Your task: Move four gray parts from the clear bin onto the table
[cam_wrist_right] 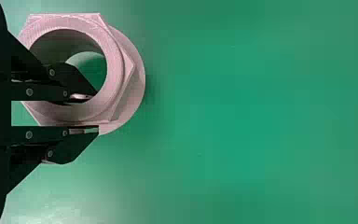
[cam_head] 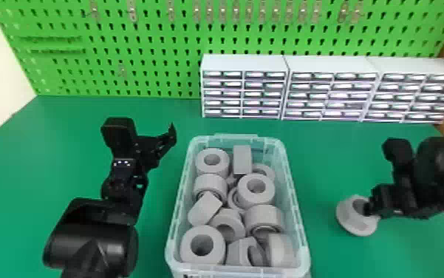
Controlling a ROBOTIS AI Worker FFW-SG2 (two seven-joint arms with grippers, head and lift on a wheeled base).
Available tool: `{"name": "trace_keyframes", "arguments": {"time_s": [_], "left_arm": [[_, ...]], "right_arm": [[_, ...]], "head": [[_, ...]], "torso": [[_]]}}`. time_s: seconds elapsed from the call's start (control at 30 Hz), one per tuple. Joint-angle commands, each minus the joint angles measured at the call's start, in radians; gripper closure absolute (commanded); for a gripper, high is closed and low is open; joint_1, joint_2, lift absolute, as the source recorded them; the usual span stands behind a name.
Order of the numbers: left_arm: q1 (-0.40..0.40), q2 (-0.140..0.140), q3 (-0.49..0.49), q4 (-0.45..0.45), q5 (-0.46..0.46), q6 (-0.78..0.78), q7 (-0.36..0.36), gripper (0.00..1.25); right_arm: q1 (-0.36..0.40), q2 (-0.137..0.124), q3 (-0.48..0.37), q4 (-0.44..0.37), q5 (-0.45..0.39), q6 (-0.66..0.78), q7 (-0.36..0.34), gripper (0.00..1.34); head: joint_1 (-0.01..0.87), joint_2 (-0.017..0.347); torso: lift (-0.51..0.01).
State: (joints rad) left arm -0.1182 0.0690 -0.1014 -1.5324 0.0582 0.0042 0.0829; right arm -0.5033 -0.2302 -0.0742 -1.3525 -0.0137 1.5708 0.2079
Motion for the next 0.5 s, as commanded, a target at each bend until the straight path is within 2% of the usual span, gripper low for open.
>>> {"name": "trace_keyframes", "arguments": {"time_s": [0.0, 0.43, 0.47], "left_arm": [[0.002, 0.0, 0.0, 0.0, 0.0, -0.001, 0.002, 0.09], [0.005, 0.0, 0.003, 0.0, 0.003, -0.003, 0.002, 0.09], [0.005, 0.0, 0.003, 0.0, 0.003, -0.003, 0.002, 0.09]], "right_arm": [[0.008, 0.0, -0.012, 0.018, 0.004, 0.001, 0.001, 1.05], [0.009, -0.003, -0.007, 0.044, 0.003, 0.001, -0.001, 1.05], [0.009, -0.001, -0.01, 0.044, 0.004, 0.001, 0.001, 1.01]], "head": [[0.693, 0.072], [0.693, 0.072], [0.693, 0.072]], "torso": [[-0.052], [-0.052], [-0.052]]}}
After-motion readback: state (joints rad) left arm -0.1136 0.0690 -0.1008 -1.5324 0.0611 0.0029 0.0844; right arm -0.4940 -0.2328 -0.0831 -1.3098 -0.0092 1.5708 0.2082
